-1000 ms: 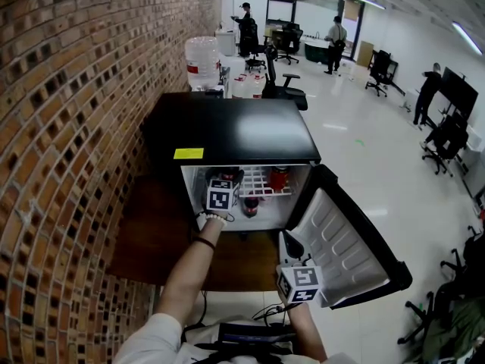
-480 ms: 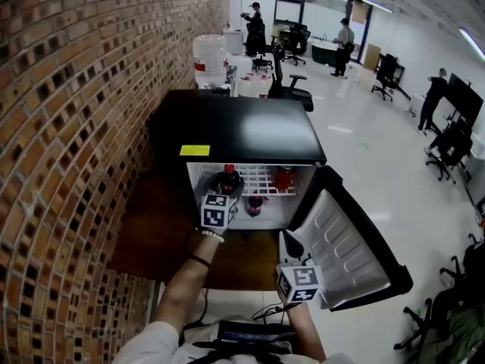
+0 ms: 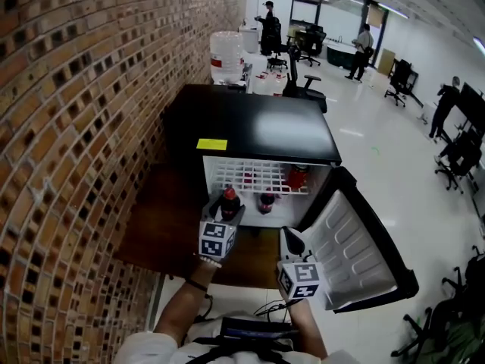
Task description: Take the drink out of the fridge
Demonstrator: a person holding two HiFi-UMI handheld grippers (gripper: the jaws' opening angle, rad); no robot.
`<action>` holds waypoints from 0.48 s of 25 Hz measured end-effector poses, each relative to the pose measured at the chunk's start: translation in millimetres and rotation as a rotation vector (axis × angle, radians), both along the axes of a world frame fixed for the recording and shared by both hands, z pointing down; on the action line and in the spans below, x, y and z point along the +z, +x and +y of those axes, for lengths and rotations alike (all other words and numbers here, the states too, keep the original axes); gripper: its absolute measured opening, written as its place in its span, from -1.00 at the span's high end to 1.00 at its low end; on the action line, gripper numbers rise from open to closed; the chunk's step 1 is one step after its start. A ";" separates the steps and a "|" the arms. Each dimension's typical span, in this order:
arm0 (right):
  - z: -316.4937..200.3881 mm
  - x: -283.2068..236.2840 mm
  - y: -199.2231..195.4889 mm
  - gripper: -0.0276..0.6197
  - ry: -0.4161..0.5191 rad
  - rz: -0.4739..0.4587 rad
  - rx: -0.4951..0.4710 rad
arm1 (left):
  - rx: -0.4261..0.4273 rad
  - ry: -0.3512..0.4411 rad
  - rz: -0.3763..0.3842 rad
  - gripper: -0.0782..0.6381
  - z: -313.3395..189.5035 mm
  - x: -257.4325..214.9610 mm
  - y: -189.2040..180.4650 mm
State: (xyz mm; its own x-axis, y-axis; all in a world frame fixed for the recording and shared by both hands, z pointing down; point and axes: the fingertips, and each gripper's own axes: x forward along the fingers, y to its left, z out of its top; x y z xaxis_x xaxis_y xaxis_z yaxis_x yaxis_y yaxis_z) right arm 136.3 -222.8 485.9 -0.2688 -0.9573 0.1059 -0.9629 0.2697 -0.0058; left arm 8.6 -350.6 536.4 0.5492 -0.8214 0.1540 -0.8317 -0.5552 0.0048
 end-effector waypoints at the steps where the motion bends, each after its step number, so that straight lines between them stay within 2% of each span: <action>1: -0.6 1.1 -1.8 0.88 -0.003 0.000 -0.005 | -0.008 -0.010 0.002 -0.08 2.4 7.3 -4.6; 12: 0.4 15.8 -6.5 0.88 -0.035 -0.003 -0.010 | -0.125 -0.112 -0.039 -0.08 15.8 96.1 -58.4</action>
